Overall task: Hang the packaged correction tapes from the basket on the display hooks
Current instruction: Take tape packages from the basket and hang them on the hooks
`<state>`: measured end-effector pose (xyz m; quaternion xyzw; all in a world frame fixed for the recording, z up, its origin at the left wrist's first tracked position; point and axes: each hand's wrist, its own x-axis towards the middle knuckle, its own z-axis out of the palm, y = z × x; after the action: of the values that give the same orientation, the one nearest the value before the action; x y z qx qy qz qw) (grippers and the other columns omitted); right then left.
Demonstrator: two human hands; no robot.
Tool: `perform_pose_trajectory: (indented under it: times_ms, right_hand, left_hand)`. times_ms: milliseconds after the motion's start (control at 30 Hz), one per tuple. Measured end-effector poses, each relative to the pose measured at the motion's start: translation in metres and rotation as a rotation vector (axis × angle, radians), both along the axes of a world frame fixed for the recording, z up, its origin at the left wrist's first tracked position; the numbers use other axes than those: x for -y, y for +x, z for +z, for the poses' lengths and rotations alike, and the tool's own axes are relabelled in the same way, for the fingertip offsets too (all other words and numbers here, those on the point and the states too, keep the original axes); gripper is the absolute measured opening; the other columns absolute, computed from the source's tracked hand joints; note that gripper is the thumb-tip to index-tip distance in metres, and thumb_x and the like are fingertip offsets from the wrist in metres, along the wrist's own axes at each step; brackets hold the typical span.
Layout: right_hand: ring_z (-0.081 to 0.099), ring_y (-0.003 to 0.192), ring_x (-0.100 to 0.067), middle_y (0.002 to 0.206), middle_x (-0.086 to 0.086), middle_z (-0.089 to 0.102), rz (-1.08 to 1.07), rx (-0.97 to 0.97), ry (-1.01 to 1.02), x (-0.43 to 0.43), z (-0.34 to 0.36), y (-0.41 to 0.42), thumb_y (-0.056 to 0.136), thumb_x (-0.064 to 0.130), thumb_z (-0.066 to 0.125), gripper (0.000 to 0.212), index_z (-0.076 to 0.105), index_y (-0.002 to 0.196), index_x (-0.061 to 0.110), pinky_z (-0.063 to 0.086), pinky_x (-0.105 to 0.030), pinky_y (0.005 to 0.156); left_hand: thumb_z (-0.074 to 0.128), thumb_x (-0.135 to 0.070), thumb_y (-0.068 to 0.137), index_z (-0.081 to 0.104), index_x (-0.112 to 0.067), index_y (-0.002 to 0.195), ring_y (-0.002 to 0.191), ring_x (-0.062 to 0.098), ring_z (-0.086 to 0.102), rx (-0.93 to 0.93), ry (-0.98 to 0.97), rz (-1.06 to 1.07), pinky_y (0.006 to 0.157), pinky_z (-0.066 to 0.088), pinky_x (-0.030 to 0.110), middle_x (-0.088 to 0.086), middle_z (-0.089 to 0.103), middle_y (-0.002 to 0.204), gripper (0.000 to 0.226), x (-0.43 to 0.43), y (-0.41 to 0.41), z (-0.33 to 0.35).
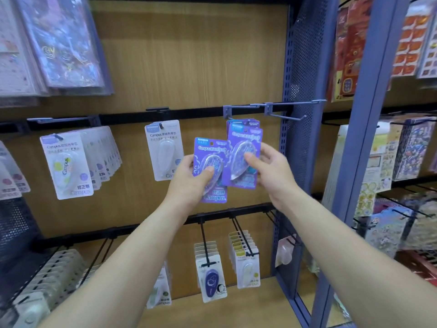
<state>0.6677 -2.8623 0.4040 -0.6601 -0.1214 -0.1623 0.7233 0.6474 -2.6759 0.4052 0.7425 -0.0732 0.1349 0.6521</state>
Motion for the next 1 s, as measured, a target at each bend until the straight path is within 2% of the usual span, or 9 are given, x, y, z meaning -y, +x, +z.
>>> perform_pose_trajectory:
  times_ms: [67,167,300,500,667,767,833,900,1000]
  right_hand:
    - [0.074,0.1,-0.015,0.109,0.003,0.077,-0.055,0.046,-0.031,0.009,0.009,0.007,0.101,0.018,0.062,0.016,0.067,0.115,0.024,0.062,-0.032,0.08]
    - [0.075,0.095,-0.011,0.102,0.009,0.078,-0.062,0.06,-0.057,0.014,0.017,0.012,0.104,0.019,0.058,0.017,0.067,0.106,0.034,0.06,-0.025,0.072]
    - [0.075,0.095,-0.011,0.105,0.007,0.077,-0.074,0.073,-0.045,0.013,0.015,0.02,0.104,0.023,0.057,0.015,0.065,0.106,0.035,0.057,-0.02,0.067]
    - [0.075,0.095,-0.013,0.107,0.005,0.077,-0.107,0.051,-0.079,0.013,0.014,0.037,0.103,0.023,0.058,0.017,0.067,0.118,0.025,0.061,-0.032,0.08]
    - [0.07,0.096,-0.008,0.115,0.008,0.072,-0.218,-0.022,-0.361,0.021,0.013,0.047,0.101,0.038,0.06,0.027,0.062,0.125,0.025,0.055,-0.028,0.074]
    - [0.062,0.103,-0.011,0.112,0.007,0.064,-0.363,-0.044,-0.471,0.034,0.006,0.042,0.1,0.041,0.059,0.038,0.059,0.133,0.021,0.05,-0.03,0.081]
    - [0.06,0.106,-0.01,0.109,0.009,0.063,-0.405,-0.032,-0.501,0.044,0.002,0.036,0.099,0.04,0.06,0.034,0.062,0.127,0.021,0.047,-0.03,0.085]
    - [0.059,0.104,-0.008,0.108,0.01,0.064,-0.387,-0.036,-0.544,0.053,-0.001,0.03,0.099,0.039,0.061,0.028,0.064,0.12,0.021,0.043,-0.026,0.082]
    - [0.058,0.097,-0.003,0.107,0.01,0.065,-0.361,-0.046,-0.587,0.063,-0.002,0.022,0.098,0.037,0.062,0.024,0.065,0.116,0.022,0.044,-0.023,0.077]
  left_hand:
    - [0.068,-0.022,0.097,0.055,-0.022,0.117,0.099,0.016,0.073,0.006,-0.006,0.004,0.079,0.061,0.035,0.0,0.072,0.117,0.024,-0.001,0.003,0.005]
    - [0.069,-0.023,0.096,0.056,-0.018,0.12,0.096,0.015,0.075,0.017,0.004,0.001,0.073,0.061,0.03,-0.001,0.074,0.113,0.028,-0.002,0.005,0.01]
    - [0.07,-0.025,0.095,0.056,-0.015,0.123,0.094,0.014,0.076,0.026,0.012,-0.017,0.07,0.061,0.028,-0.002,0.075,0.112,0.033,-0.005,0.007,0.013]
    - [0.069,-0.027,0.095,0.055,-0.016,0.125,0.095,0.015,0.075,0.037,0.052,-0.014,0.071,0.061,0.028,-0.002,0.074,0.114,0.035,-0.009,0.01,0.013]
    - [0.074,-0.027,0.091,0.058,-0.017,0.12,0.096,0.011,0.073,0.095,0.118,-0.014,0.068,0.059,0.022,-0.005,0.072,0.11,0.034,-0.005,0.021,0.02]
    - [0.08,-0.024,0.087,0.059,-0.019,0.118,0.1,0.012,0.071,0.132,0.161,-0.027,0.071,0.057,0.024,-0.002,0.072,0.112,0.037,0.009,0.035,0.028]
    - [0.082,-0.021,0.085,0.058,-0.021,0.118,0.099,0.011,0.07,0.15,0.161,-0.049,0.067,0.055,0.022,-0.002,0.072,0.111,0.041,0.023,0.044,0.034]
    - [0.082,-0.023,0.085,0.058,-0.022,0.117,0.097,0.006,0.069,0.176,0.175,-0.052,0.065,0.055,0.021,-0.005,0.071,0.108,0.04,0.038,0.049,0.039]
    - [0.082,-0.027,0.086,0.057,-0.024,0.116,0.099,0.004,0.068,0.179,0.178,-0.033,0.072,0.059,0.027,-0.007,0.07,0.109,0.039,0.054,0.054,0.041]
